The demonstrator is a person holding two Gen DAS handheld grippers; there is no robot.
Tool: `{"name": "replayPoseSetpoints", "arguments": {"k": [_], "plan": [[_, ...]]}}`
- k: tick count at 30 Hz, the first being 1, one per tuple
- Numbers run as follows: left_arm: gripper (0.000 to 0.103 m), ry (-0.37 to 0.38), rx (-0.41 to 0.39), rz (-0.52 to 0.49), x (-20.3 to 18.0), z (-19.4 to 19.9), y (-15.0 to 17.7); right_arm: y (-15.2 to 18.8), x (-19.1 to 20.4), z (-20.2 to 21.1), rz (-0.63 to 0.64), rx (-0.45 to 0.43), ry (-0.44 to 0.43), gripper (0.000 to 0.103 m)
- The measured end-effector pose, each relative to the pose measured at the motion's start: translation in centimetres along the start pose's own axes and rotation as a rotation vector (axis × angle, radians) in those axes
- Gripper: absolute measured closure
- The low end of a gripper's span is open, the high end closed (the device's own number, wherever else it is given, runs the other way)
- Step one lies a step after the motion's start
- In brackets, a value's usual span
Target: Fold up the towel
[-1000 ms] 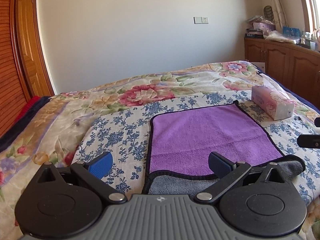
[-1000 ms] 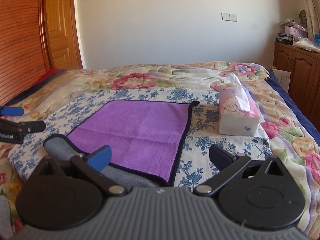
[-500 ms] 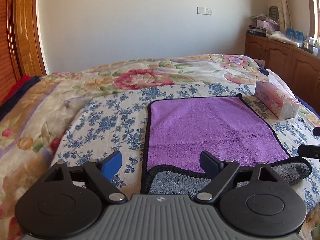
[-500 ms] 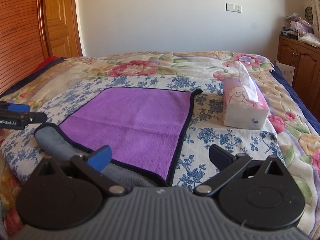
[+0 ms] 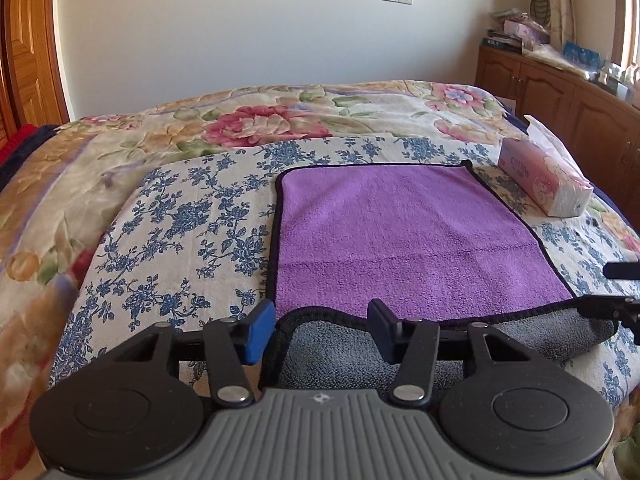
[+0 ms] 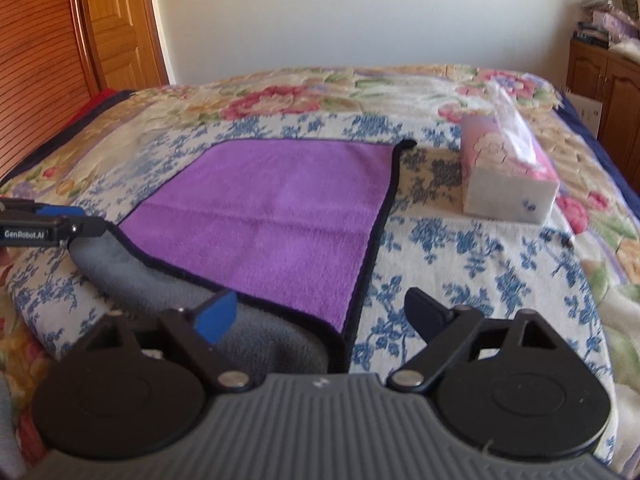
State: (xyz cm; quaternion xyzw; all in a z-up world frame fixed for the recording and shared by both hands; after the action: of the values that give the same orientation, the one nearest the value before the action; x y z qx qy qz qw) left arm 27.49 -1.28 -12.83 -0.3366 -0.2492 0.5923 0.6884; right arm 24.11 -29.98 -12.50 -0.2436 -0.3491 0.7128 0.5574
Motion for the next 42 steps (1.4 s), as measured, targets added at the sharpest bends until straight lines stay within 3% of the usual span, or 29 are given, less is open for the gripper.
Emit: {"name": "replayPoseSetpoints", "arguments": {"k": [8,17,32,36,39,41,42], "plan": [[0.05,0.0,0.031,0.019,0.3,-0.5,0.6,0.9,0.0,-0.7,-0.025,0.075,-0.044,0.016],[0.052,-0.012,0.048,0.013,0.6,-0.9,1.0,1.2,-0.4,-0.7,-0.066,0.129,-0.085,0.027],[0.054,-0.017,0.054,0.005,0.6,-1.1,1.2,1.2,-0.2,-0.3,-0.084,0.163,-0.134,0.065],[0.059,-0.023,0.052,0.008,0.7,-1.1,1.2,1.2,-0.4,-0.3,-0.078,0.167,-0.121,0.079],[0.064,-0.027,0.054,0.013,0.9,-1.2,1.2,1.2,-0.4,-0.3,-0.072,0.164,-0.118,0.081],[0.07,-0.031,0.054,0.011,1.0,-1.3,1.2,1.1,-0.3,-0.2,-0.067,0.158,-0.121,0.084],[0.075,-0.032,0.055,0.01,1.0,-1.3,1.2,1.1,-0.3,-0.1,-0.065,0.157,-0.121,0.092]]}}
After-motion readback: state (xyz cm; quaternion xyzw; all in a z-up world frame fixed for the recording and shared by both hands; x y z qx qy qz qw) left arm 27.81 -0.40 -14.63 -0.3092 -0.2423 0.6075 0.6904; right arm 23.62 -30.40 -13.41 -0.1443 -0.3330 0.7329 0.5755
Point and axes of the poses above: each gripper's, at about its wrist camera, not at the fingertips, and z roughly against the way its jaws point, x to its left, y to its underside, the point moved 7 cm from there along -z, roughly the way its jaws point, and after that the axes turned 4 degrees about z, right-handed, at the moved point
